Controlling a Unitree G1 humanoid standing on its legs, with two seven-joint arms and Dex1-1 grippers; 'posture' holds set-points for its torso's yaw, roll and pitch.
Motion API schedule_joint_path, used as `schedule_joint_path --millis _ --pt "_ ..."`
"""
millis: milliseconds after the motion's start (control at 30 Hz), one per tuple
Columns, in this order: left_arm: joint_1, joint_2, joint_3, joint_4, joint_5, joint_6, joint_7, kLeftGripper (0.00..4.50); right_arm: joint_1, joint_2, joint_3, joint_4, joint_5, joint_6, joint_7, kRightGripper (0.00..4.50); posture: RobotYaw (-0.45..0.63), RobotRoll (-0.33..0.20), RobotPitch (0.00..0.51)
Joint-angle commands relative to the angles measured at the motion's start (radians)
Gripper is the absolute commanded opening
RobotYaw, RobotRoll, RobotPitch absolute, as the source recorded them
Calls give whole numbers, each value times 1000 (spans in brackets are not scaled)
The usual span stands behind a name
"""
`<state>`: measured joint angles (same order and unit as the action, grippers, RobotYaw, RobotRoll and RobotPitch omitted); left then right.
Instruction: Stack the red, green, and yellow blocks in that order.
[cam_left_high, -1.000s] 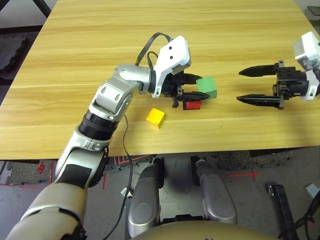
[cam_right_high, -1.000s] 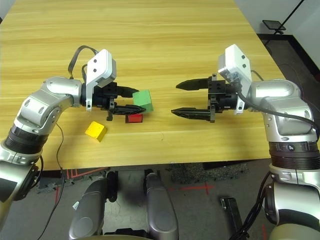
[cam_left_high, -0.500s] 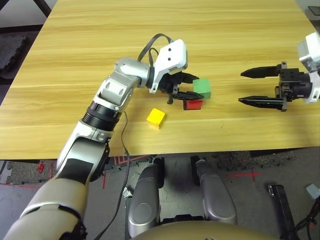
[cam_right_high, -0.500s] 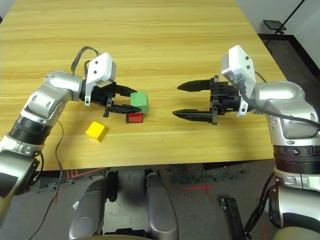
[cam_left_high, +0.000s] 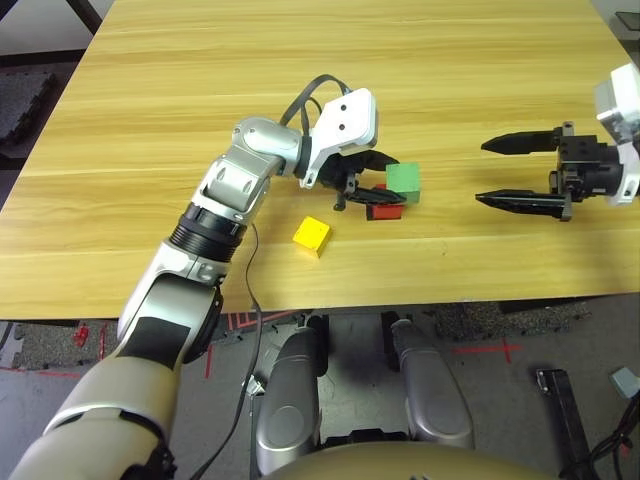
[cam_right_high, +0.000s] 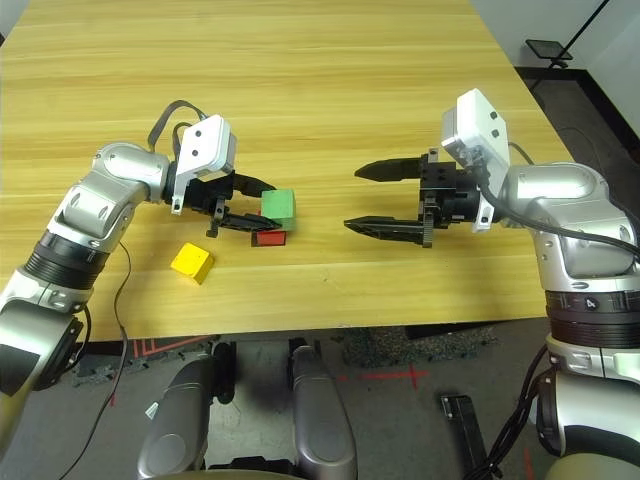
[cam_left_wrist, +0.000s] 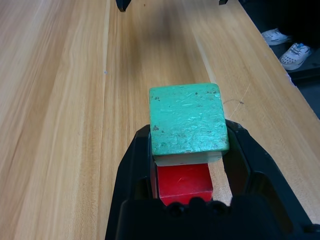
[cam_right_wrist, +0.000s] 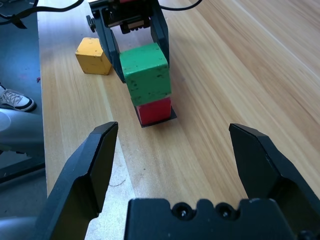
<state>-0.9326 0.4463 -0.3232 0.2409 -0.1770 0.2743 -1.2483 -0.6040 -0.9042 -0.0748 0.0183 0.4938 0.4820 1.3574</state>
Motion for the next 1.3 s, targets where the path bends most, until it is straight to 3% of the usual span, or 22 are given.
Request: schedule_joint_path --millis 33,1067,1300 --pt "8 -2 -12 19 22 -19 -11 2032 4 0 -7 -22 17 -2 2 4500 181 87 273" --pt "6 6 -10 75 65 -46 -40 2032 -18 31 13 -7 6 -13 3 4500 197 86 278" --pt "-6 12 -5 66 62 -25 -49 4339 -22 37 14 3 2 -19 2 4500 204 89 277"
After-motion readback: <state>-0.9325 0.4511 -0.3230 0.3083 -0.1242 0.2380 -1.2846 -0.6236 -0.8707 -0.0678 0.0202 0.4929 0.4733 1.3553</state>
